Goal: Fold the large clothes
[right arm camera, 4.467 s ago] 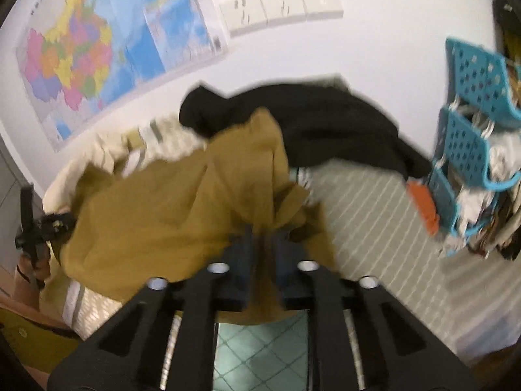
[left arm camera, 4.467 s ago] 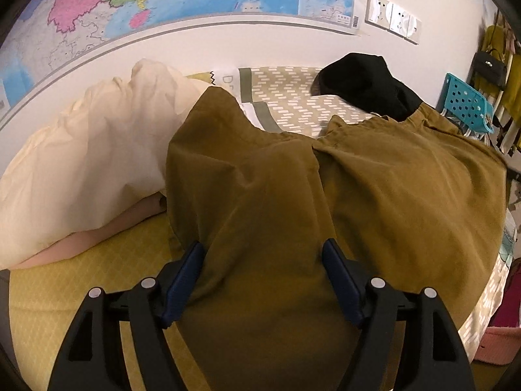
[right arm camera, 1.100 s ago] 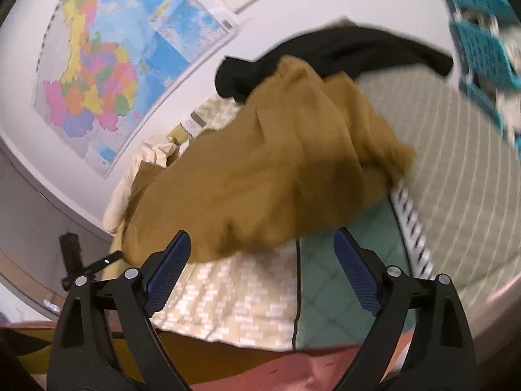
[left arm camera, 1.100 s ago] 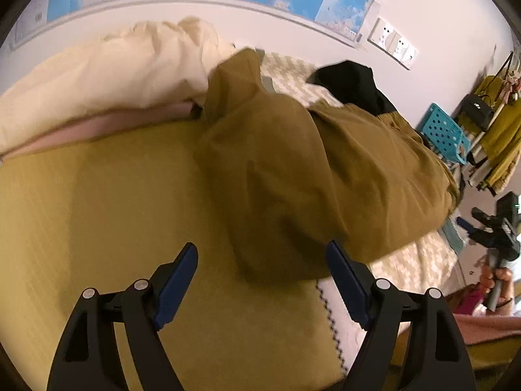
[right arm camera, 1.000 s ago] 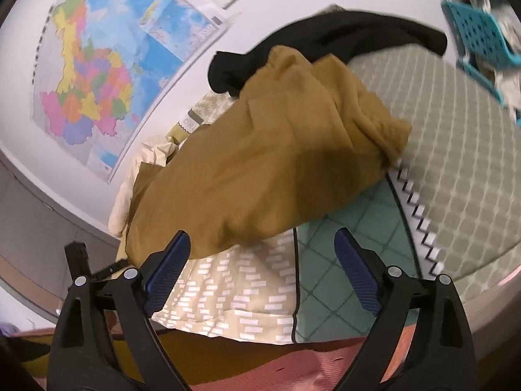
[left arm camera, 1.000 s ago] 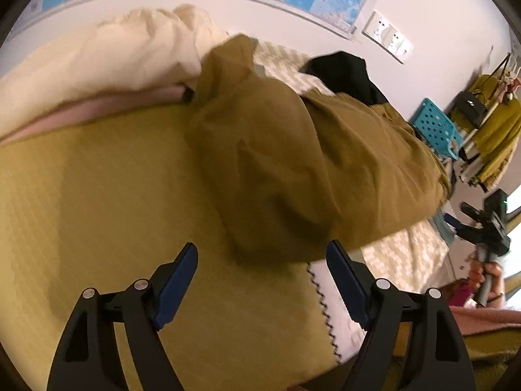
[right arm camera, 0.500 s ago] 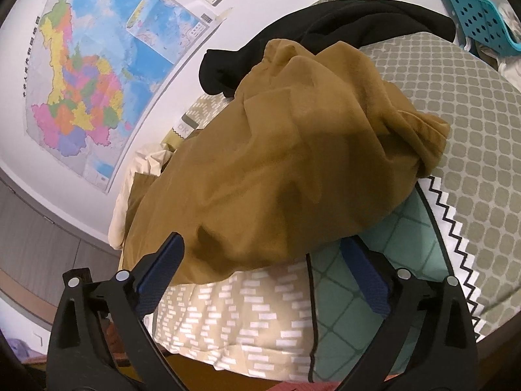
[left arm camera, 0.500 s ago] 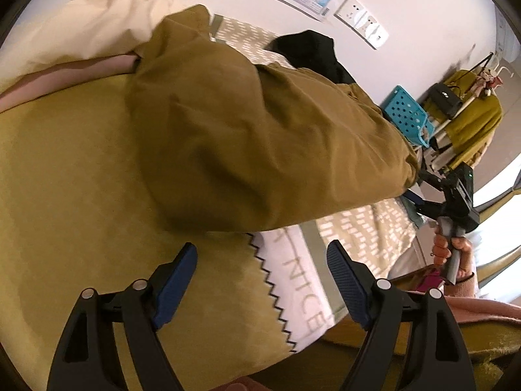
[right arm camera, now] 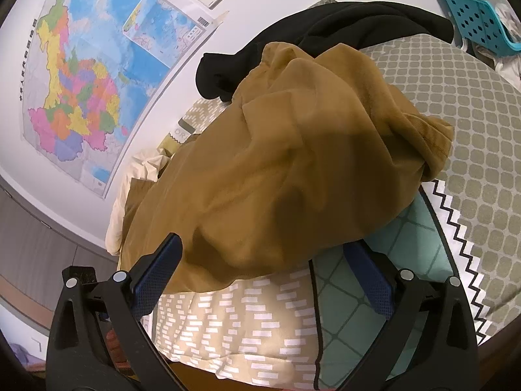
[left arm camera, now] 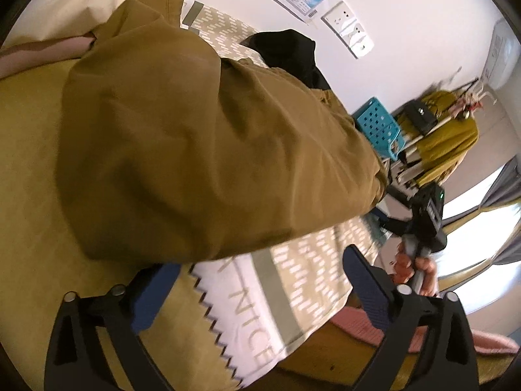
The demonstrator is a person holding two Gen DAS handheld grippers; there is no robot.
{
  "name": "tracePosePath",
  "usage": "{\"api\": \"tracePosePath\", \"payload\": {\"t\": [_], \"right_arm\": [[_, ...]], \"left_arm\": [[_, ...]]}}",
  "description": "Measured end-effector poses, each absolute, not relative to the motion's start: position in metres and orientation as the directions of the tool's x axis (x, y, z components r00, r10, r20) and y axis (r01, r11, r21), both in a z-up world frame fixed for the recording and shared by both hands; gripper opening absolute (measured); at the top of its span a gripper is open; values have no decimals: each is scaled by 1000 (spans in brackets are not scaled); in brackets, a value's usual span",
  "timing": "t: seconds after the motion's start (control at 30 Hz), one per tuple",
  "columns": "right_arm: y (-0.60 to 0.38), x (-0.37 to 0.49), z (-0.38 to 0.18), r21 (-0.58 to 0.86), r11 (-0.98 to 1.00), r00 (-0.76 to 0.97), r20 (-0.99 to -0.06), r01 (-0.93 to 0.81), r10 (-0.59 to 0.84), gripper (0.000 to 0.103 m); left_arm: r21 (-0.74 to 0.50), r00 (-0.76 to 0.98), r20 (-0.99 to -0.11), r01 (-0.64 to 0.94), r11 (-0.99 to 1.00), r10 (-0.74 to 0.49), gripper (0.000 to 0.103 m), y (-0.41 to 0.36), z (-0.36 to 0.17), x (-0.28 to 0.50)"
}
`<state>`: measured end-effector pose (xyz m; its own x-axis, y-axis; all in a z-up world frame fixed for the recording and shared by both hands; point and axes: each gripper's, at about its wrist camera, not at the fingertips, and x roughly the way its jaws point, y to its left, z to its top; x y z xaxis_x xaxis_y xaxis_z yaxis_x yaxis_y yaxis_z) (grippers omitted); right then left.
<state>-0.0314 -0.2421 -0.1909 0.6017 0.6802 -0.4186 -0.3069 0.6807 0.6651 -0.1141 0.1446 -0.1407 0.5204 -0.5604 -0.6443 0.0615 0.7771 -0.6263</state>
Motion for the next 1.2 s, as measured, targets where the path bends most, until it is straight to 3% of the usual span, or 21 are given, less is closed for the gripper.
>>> {"api": "tracePosePath", "payload": {"t": [0.2,0.5,0.57,0.67,0.83,1.07,1.2], "right_arm": [[-243,-29,-190,671,679,616,-408,-299,674,98],[-241,-18,-187,702,666,652,-385,-252,653,98],[-240,-16,-187,712,660,656,-382,-240,651,98],[-240,-14,-186,719,654,656,-380,-235,653,98],[-242,-15,-187,717,653,646,-383,-243,661,98],[-244,-14,-188,740,633,634,-380,-229,673,98],[-248,-17,-190,756,613,623,-371,-228,688,98]], "left_arm": [[-715,547,-578,17,698,-605,96,156,-145,-99],[-686,601,-593,-28,727,-536,96,147,-142,-86],[-727,621,-568,-72,683,-540,96,155,-143,-82],[-785,690,-506,-120,608,-517,88,169,-144,-85],[-669,699,-569,-88,738,-433,87,150,-136,-86],[-624,734,-498,65,778,-461,86,149,-113,-81],[-614,656,-585,27,789,-478,86,143,-136,-67]]}}
